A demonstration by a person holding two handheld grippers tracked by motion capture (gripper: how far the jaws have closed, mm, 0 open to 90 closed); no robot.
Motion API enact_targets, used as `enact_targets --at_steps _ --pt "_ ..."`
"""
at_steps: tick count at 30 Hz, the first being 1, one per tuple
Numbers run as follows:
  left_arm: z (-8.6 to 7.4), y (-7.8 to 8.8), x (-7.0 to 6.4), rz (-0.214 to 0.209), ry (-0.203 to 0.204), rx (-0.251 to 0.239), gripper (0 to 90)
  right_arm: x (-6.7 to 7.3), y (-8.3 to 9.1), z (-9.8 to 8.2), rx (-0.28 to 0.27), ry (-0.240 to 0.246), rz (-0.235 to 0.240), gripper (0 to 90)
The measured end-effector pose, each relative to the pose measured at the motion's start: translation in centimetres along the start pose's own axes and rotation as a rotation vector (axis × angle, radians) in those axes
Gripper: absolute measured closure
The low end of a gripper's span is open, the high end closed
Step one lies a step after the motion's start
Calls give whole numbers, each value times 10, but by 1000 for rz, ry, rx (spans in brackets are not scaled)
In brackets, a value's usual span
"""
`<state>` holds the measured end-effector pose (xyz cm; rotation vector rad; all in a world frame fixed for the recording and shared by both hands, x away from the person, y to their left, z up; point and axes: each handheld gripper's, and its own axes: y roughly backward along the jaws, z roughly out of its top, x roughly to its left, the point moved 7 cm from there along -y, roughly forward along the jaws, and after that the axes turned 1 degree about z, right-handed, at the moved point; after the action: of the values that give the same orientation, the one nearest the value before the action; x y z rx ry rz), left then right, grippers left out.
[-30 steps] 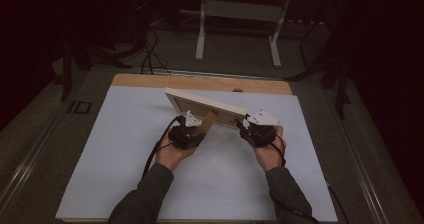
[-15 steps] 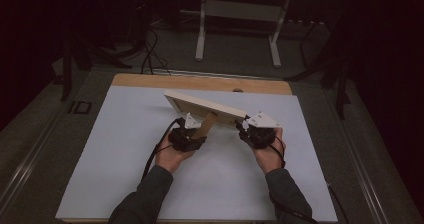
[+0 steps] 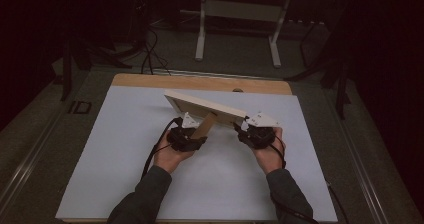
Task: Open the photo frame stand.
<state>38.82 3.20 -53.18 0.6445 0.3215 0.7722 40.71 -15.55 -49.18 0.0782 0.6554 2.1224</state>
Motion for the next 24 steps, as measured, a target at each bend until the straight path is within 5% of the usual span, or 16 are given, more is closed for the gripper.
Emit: enact_targets --at_steps 24 --pt "-3 10 10 -19 72 -26 560 0 -3 -11 53 0 25 482"
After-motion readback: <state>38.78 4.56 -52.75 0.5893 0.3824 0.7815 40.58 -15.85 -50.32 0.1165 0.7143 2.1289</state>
